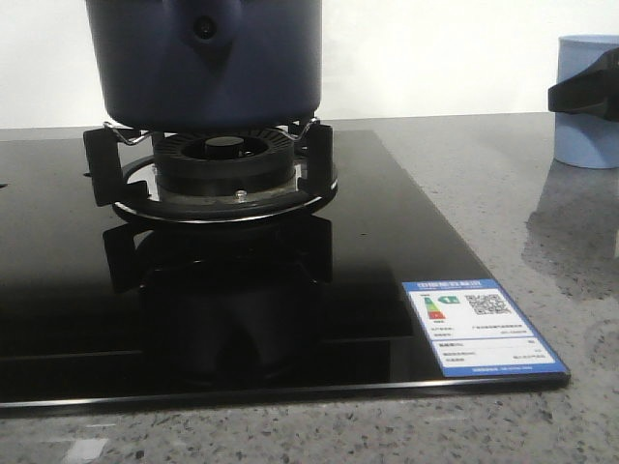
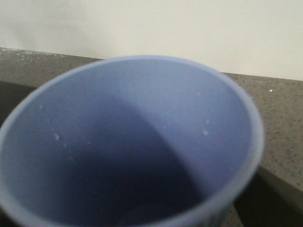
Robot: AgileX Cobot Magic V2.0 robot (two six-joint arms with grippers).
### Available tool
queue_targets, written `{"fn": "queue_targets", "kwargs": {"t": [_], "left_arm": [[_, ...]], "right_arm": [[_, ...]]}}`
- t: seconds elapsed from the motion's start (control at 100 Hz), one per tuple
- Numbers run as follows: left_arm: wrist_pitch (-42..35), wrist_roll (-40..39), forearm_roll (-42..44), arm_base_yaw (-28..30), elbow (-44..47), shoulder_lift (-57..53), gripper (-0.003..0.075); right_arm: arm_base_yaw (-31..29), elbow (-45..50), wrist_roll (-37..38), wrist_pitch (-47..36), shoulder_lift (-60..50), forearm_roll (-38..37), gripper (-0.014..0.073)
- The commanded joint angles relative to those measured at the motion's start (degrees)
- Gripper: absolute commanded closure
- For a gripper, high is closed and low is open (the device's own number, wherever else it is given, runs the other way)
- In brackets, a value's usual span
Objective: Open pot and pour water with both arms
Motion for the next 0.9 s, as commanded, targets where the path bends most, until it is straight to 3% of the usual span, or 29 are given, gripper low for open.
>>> {"fn": "queue_targets", "kwargs": {"t": [0.0, 0.41, 0.7, 0.89], "left_arm": [[-5.14, -0.25, -0.04, 0.08, -1.98, -1.50, 0.0322], [-5.14, -0.25, -0.02, 0.08, -1.98, -1.50, 0.0322], [-5.14, -0.25, -0.02, 0.08, -1.98, -1.50, 0.0322], [-4.92, -0.25, -0.02, -0.03, -1.98, -1.50, 0.0322]], "right_arm": [[-1.12, -1.01, 2.65, -3.00, -3.03, 0.34, -0.0050], [-3.21, 2.39, 8.53, 1.04, -10.94, -9.22, -0.0050], [-3.21, 2.45, 33.06, 6.61, -15.33, -32.71, -0.0050], [-3.21, 2.45, 38.37, 6.37, -19.58, -35.71, -0.0050]]}}
